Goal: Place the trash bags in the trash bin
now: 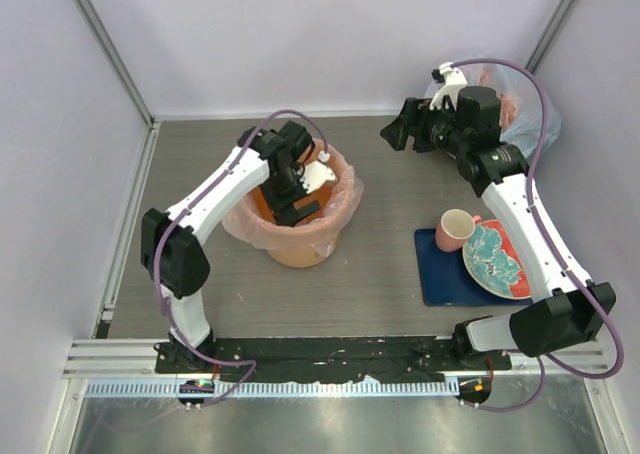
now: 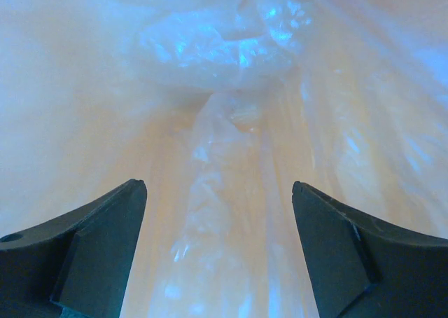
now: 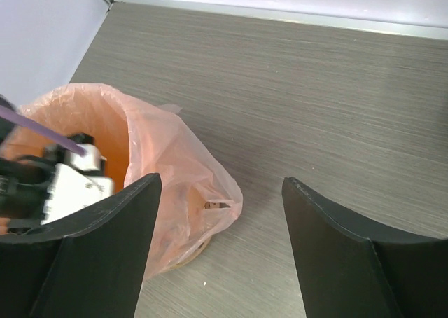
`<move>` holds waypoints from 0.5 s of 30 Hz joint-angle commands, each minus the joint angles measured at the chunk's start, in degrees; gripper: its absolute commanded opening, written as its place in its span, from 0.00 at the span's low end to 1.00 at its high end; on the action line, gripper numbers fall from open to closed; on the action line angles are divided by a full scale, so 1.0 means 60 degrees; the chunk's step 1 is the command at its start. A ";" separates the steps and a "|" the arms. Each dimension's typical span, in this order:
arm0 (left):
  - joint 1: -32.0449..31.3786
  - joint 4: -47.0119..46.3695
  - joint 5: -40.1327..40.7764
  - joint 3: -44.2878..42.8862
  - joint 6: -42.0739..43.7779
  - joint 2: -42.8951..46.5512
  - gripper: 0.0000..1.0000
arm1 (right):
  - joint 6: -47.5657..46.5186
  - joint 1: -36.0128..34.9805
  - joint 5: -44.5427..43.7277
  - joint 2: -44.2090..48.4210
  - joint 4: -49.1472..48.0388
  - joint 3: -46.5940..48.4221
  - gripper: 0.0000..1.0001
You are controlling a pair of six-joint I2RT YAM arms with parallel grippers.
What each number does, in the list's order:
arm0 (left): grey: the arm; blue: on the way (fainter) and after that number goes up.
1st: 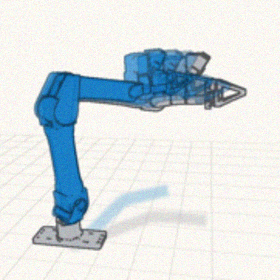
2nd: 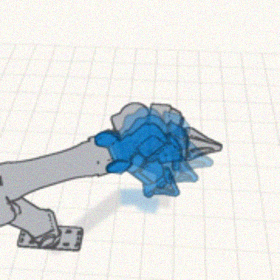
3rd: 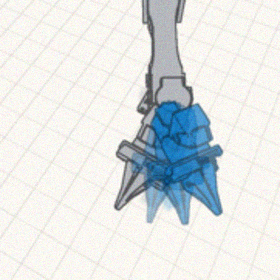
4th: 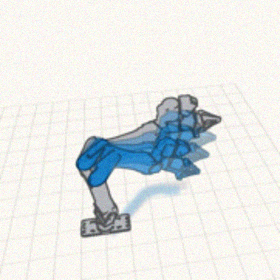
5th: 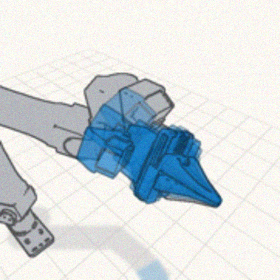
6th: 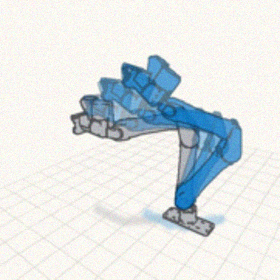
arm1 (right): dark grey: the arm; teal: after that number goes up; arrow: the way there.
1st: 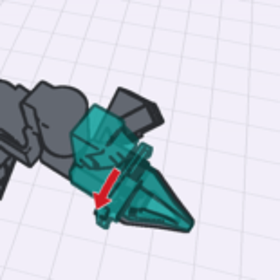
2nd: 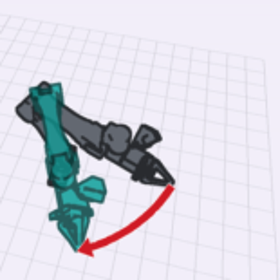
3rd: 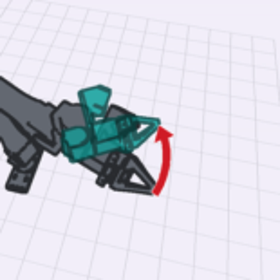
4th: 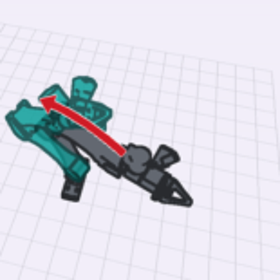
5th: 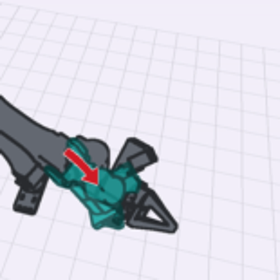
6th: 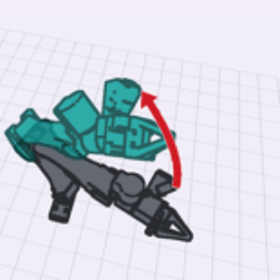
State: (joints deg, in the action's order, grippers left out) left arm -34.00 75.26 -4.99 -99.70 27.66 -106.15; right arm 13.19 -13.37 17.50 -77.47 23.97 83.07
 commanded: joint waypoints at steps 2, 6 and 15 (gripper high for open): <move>0.0114 0.0976 -0.0893 -0.1691 -0.0040 0.0918 0.92 | -0.0528 -0.0145 0.0526 -0.0476 0.0165 0.0875 0.78; 0.0596 0.0831 -0.2080 -0.2893 -0.0609 0.1489 0.95 | -0.1477 -0.0744 0.0541 -0.1032 0.0648 0.1783 0.79; 0.4053 -0.5376 -0.4267 -0.0675 -0.5340 0.5336 1.00 | -0.3999 -0.4036 -0.1244 -0.4001 0.4352 0.5781 0.79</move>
State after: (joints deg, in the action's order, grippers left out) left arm -14.11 61.95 -25.50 -110.41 10.11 -85.82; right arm -2.17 -29.69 15.42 -95.70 38.85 108.49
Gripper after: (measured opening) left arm 0.995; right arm 0.786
